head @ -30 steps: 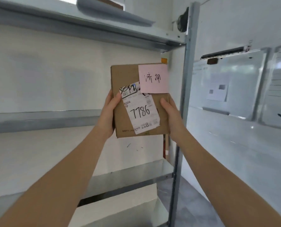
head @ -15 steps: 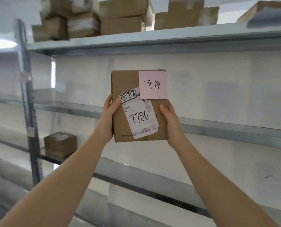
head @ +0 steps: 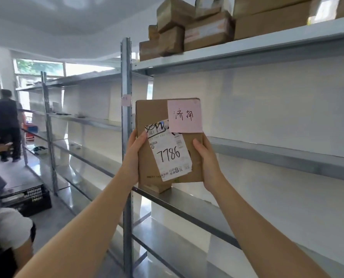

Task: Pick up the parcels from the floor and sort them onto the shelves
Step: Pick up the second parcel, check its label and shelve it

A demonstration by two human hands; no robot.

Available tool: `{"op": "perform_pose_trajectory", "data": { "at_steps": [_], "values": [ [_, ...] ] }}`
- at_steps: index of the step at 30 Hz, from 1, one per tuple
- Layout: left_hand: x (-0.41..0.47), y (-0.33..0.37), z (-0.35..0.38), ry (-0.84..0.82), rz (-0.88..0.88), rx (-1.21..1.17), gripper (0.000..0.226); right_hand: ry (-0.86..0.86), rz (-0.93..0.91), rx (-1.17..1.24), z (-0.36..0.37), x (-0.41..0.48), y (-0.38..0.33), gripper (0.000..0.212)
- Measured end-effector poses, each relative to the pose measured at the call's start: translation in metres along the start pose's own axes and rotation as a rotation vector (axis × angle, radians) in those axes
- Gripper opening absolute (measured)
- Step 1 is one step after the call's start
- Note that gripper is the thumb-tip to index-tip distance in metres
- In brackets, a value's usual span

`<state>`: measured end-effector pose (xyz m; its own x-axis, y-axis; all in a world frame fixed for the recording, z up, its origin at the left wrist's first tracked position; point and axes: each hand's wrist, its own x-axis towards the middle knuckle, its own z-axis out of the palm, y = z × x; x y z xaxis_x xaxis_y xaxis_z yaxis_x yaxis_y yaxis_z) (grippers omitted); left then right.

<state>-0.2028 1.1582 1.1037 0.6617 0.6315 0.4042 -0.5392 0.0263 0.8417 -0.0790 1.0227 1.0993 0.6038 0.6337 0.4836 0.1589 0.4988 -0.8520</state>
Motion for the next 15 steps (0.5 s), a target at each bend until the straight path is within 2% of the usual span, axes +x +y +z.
{"op": "perform_pose_trajectory", "data": {
  "at_steps": [4, 8, 12, 15],
  "values": [
    [0.029, -0.009, -0.043, 0.04, -0.01, -0.02, 0.041, -0.018, 0.042, -0.006, 0.029, 0.033, 0.032, 0.066],
    [0.072, -0.015, -0.08, 0.075, -0.001, 0.0, 0.047, -0.036, 0.053, 0.003, 0.05, 0.08, 0.067, 0.051],
    [0.133, -0.02, -0.11, 0.089, 0.031, 0.039, 0.059, -0.04, 0.049, 0.004, 0.068, 0.145, 0.101, 0.063],
    [0.191, -0.022, -0.126, 0.088, 0.049, 0.051, 0.051, -0.036, 0.048, 0.0, 0.075, 0.205, 0.12, 0.055]
  ]
}}
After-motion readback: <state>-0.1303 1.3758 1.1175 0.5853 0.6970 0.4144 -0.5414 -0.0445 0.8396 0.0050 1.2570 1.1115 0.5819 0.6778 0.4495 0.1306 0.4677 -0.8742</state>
